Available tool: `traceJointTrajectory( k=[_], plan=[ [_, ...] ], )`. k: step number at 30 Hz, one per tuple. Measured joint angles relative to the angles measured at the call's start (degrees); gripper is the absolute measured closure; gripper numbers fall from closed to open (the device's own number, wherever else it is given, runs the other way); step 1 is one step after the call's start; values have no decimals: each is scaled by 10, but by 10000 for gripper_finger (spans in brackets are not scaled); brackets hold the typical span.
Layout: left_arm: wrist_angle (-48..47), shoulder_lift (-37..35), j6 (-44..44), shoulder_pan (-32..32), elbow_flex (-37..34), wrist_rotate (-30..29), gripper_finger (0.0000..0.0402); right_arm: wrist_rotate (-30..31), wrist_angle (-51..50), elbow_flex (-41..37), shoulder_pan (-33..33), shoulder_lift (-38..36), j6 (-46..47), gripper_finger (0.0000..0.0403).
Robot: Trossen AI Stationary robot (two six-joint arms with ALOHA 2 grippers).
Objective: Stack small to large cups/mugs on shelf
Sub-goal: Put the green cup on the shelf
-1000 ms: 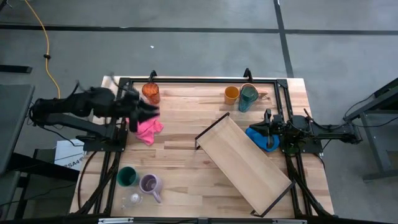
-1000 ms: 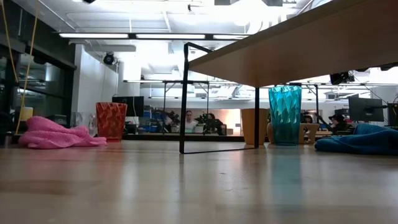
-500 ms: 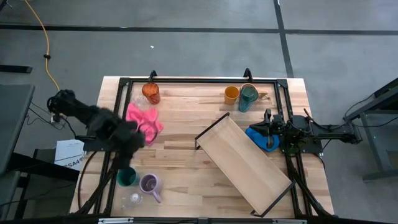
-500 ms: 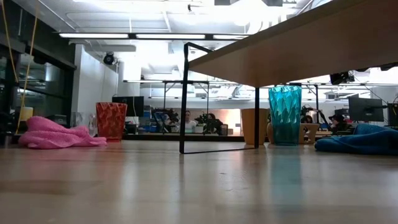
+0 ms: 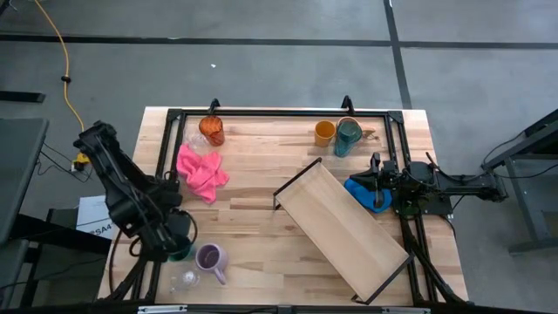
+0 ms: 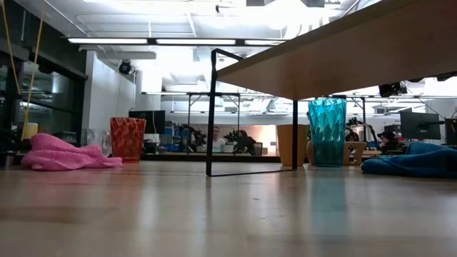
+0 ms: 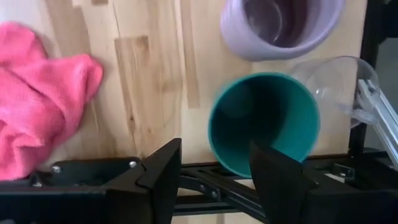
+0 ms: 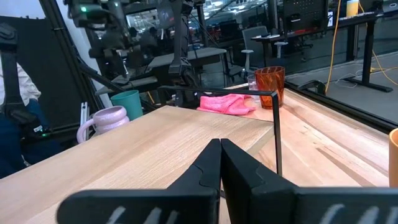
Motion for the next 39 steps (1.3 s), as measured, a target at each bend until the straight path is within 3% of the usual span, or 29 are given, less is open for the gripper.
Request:
traceJointTrajectory(
  k=[6, 22, 39],
  plan=[
    [55, 0, -4, 0, -54, 36, 227, 0, 0, 0, 0, 0, 0, 402],
    [110, 0, -16, 0, -134, 25, 227, 0, 0, 0, 0, 0, 0, 402],
    [119, 0, -32, 0, -151, 24, 227, 0, 0, 0, 0, 0, 0, 402]
  ],
)
